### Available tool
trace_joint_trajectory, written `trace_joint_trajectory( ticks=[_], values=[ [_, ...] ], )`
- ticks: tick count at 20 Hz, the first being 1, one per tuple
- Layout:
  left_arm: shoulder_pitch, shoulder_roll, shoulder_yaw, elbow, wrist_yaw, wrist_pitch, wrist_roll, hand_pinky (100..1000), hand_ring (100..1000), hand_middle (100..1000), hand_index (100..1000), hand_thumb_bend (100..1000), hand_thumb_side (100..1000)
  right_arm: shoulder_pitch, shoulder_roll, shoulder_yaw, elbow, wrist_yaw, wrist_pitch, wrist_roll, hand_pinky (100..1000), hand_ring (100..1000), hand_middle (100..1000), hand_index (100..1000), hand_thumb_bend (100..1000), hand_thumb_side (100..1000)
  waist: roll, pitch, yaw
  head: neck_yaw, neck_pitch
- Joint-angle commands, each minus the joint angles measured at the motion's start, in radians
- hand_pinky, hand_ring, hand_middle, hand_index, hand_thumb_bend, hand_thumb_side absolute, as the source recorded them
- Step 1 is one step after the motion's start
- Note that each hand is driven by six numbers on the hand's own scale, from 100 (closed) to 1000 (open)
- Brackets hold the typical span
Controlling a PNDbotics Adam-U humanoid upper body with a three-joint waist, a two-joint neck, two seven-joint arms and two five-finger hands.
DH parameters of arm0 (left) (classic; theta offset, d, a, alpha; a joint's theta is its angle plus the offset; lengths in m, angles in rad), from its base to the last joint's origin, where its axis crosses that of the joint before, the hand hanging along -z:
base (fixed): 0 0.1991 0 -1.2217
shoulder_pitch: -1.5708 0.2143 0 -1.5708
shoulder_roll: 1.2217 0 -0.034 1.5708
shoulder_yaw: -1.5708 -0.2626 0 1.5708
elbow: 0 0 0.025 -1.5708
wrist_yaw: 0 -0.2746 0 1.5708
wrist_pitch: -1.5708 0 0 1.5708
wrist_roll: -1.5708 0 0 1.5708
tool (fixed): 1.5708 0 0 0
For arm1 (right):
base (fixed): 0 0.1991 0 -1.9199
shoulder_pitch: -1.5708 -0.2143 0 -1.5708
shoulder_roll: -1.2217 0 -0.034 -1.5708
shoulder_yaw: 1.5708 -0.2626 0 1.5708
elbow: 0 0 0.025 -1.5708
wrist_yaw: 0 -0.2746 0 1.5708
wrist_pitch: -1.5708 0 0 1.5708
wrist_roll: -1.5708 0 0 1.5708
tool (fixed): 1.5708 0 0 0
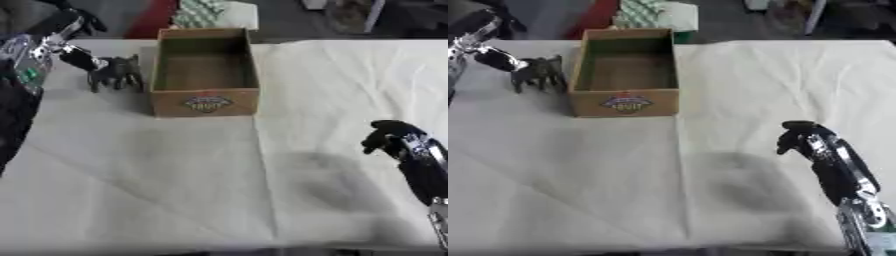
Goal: Pick up objects on the table and place them in the box.
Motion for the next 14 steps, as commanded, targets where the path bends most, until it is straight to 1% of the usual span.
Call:
trace_joint_trajectory(
  ticks=[1, 5, 7, 10, 14],
  values=[
    [-0.023, 0.017, 0.012, -0.003, -0.019, -0.007, -0.015, 773, 739, 735, 764, 511, 156, -0.011, -0.013, -0.004, -0.015, -0.001, -0.001, 0.003, 741, 521, 548, 745, 100, 771, 0.001, -0.012, 0.0, 0.003, 0.005],
    [-0.018, 0.012, 0.012, 0.005, -0.034, -0.005, -0.021, 769, 734, 731, 764, 508, 156, -0.011, -0.012, -0.003, -0.015, 0.0, -0.001, 0.004, 741, 521, 548, 745, 100, 773, 0.0, -0.01, 0.0, 0.004, 0.005],
    [-0.012, 0.008, 0.013, 0.009, -0.042, 0.001, -0.014, 758, 721, 720, 760, 481, 142, -0.011, -0.011, -0.003, -0.015, 0.001, -0.001, 0.004, 741, 521, 548, 745, 100, 775, 0.0, -0.009, 0.0, 0.004, 0.005],
    [-0.004, -0.002, 0.013, 0.018, -0.054, 0.017, 0.012, 751, 716, 715, 754, 459, 102, -0.011, -0.011, -0.002, -0.014, 0.002, -0.001, 0.006, 741, 520, 548, 745, 100, 776, -0.001, -0.007, -0.001, 0.006, 0.005],
    [0.005, -0.013, 0.013, 0.028, -0.089, 0.053, 0.072, 744, 713, 711, 753, 440, 100, -0.012, -0.01, 0.0, -0.013, 0.003, -0.002, 0.007, 741, 520, 548, 745, 100, 777, -0.002, -0.004, -0.003, 0.008, 0.005]
  ],
)
